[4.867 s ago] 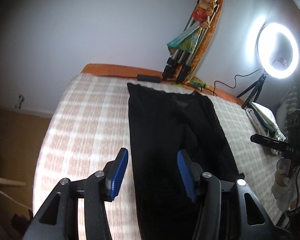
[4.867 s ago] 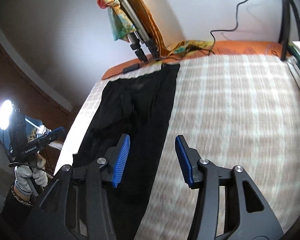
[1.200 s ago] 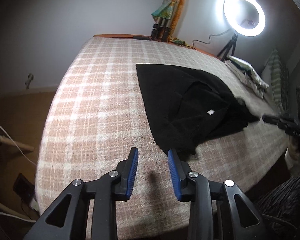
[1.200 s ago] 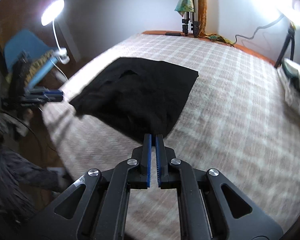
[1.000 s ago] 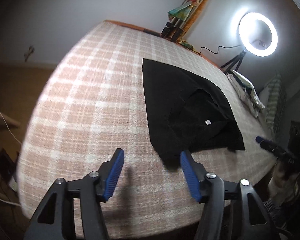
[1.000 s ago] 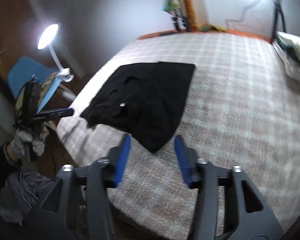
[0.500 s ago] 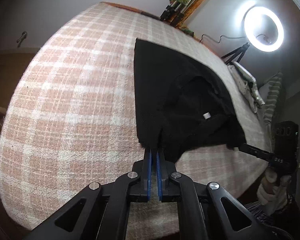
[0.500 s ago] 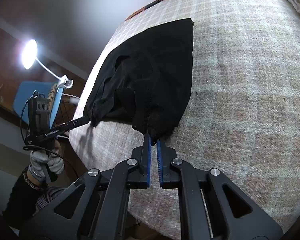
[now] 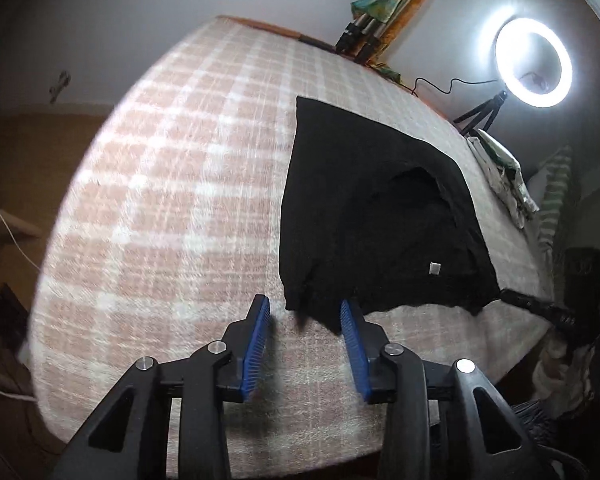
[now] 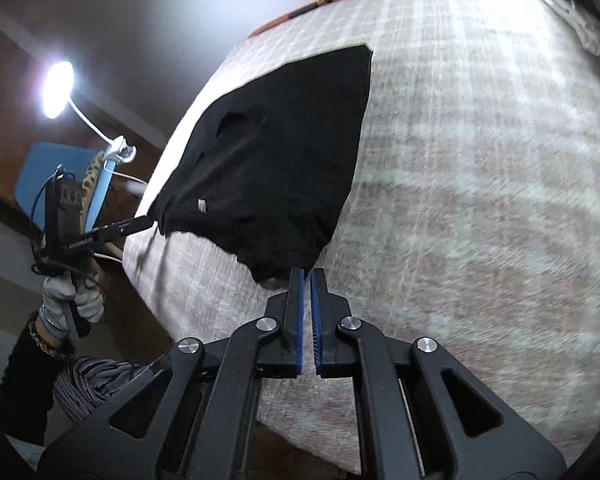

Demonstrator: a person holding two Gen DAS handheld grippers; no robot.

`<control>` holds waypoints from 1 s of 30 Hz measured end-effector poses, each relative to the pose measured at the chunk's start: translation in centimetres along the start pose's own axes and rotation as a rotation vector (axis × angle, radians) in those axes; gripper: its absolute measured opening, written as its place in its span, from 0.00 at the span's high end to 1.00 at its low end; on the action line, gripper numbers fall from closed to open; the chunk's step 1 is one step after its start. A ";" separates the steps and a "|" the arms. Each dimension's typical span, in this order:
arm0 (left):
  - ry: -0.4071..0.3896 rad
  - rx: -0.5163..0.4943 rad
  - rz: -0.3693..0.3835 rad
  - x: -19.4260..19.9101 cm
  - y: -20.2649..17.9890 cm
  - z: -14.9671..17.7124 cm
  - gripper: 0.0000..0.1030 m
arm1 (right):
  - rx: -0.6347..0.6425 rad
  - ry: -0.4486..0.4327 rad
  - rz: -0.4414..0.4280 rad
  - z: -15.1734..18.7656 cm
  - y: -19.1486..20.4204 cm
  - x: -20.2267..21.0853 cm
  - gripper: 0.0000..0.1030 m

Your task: Fold small clothes

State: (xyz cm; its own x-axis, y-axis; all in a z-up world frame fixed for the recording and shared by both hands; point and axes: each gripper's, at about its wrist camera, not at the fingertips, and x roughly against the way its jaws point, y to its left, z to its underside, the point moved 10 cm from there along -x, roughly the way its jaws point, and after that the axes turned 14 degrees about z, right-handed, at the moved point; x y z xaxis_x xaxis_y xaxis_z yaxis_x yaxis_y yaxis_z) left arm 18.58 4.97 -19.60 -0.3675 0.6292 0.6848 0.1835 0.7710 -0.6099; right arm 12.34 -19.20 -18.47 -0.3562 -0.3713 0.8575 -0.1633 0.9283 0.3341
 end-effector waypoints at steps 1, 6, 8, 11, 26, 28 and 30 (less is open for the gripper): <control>-0.011 -0.003 -0.003 0.2 -0.2 -0.3 0.61 | -0.011 -0.008 -0.011 -0.4 0.0 0.3 0.88; -0.073 0.020 -0.011 1.1 -0.1 -2.4 0.57 | -0.064 -0.081 -0.015 -4.0 -1.3 1.2 0.59; -0.074 0.014 -0.016 0.9 -0.2 -2.8 0.56 | -0.094 -0.060 -0.045 -4.6 -1.6 0.9 0.59; -0.069 -0.001 -0.022 0.4 -0.5 -2.9 0.56 | -0.128 -0.013 -0.068 -3.9 -1.4 0.0 0.59; -0.091 0.015 -0.032 1.0 0.1 -2.8 0.37 | -0.032 0.085 0.024 -0.9 -0.7 -1.7 0.95; -0.080 0.026 -0.029 0.8 0.5 -2.5 0.37 | 0.009 0.095 -0.002 -0.6 -0.2 -1.5 0.95; -0.073 0.039 -0.023 0.5 0.7 -2.2 0.37 | 0.016 0.116 -0.036 -0.6 0.5 -1.1 0.89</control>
State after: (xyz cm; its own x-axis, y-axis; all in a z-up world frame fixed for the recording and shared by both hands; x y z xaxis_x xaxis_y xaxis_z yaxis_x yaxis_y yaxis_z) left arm 20.53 6.06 -18.78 -0.4366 0.6016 0.6689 0.1392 0.7797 -0.6105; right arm 13.23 -18.33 -19.03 -0.2408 -0.3989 0.8848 -0.1892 0.9134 0.3603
